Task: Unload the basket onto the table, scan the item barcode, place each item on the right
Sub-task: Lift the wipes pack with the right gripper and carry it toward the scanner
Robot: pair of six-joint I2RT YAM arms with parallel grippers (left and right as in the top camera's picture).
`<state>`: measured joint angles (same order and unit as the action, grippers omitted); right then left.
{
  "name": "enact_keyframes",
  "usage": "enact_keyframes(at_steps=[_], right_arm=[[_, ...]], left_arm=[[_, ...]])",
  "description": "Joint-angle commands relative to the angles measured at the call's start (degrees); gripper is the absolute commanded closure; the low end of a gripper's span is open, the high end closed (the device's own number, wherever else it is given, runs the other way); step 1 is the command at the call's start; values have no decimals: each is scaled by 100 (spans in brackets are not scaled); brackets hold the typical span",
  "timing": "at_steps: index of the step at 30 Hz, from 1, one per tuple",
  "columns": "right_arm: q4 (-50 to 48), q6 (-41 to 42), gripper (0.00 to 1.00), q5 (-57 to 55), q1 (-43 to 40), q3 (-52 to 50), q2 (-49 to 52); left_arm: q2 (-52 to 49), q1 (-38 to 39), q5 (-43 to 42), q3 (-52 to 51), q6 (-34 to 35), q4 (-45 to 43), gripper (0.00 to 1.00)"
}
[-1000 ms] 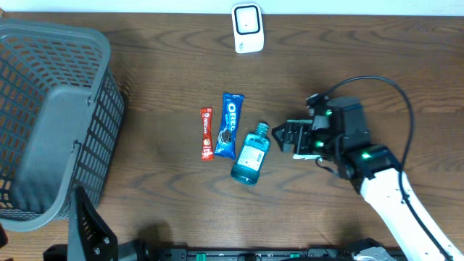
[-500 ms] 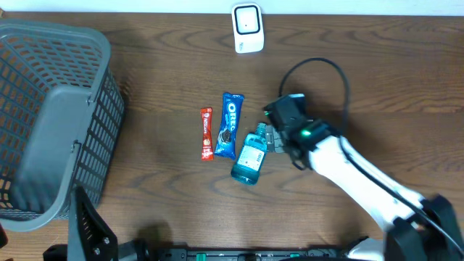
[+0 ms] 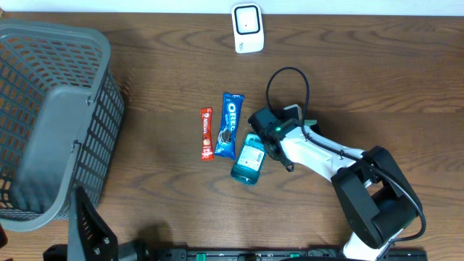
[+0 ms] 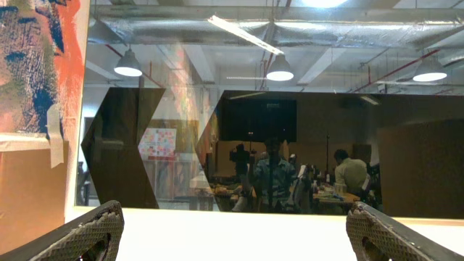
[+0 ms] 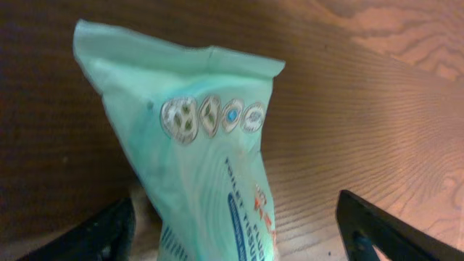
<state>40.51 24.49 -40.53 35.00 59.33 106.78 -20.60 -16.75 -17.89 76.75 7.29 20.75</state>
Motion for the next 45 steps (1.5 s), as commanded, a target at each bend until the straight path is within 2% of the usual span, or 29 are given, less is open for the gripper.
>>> enact_keyframes(at_steps=[1, 3, 5, 7, 11, 14, 15, 21, 24, 26, 27, 28, 29, 37, 38, 41, 43, 45], right_arm=[[-90, 31, 32, -343, 68, 90, 149], [-103, 31, 55, -424, 72, 90, 151], [-116, 31, 70, -428, 72, 90, 151], [-105, 31, 78, -463, 72, 90, 151], [0, 35, 85, -433, 72, 151, 144], [448, 31, 92, 85, 66, 509, 144], [658, 31, 99, 343, 50, 708, 144], [1862, -645, 99, 2905, -223, 2017, 133], [2186, -588, 99, 3438, -444, 2321, 131], [2240, -304, 98, 3067, -516, 2297, 133], [2275, -164, 83, 2916, -520, 2280, 136], [2295, 2, 45, 2806, -518, 2243, 136], [2299, 157, 15, 2756, -511, 2214, 136], [2356, 1526, 12, 2356, -466, 2177, 168], [2505, 2044, 11, 2208, -463, 2177, 232], [2730, 2841, 11, 2197, -455, 2177, 426], [2745, 3176, 16, 2197, -428, 2177, 614], [2743, 3449, 27, 2197, -426, 2177, 855]], left_arm=[[52, 22, -48, 7, 0, -31, 2], [52, 22, -46, 7, 0, -31, 2], [52, 22, -46, 7, 0, -31, 2], [55, 22, 2, 7, 2, -31, 2], [55, 22, 299, 7, 0, -4, 2], [55, 22, 402, 7, 0, 13, 2], [55, 22, 402, 7, 0, 13, 2], [55, 22, 402, 7, 0, 13, 2], [55, 22, 402, 7, 0, 11, 2], [55, 22, 402, 7, 0, 11, 2], [55, 22, 402, 7, 0, 11, 2], [55, 22, 402, 7, 0, 11, 2], [55, 22, 402, 7, 0, 11, 2], [55, 22, 402, 7, 0, 11, 2], [55, 22, 402, 7, 0, 11, 2], [55, 22, 402, 7, 0, 11, 2], [55, 22, 402, 7, 2, 13, 2], [57, 22, 402, 7, 0, 11, 2]])
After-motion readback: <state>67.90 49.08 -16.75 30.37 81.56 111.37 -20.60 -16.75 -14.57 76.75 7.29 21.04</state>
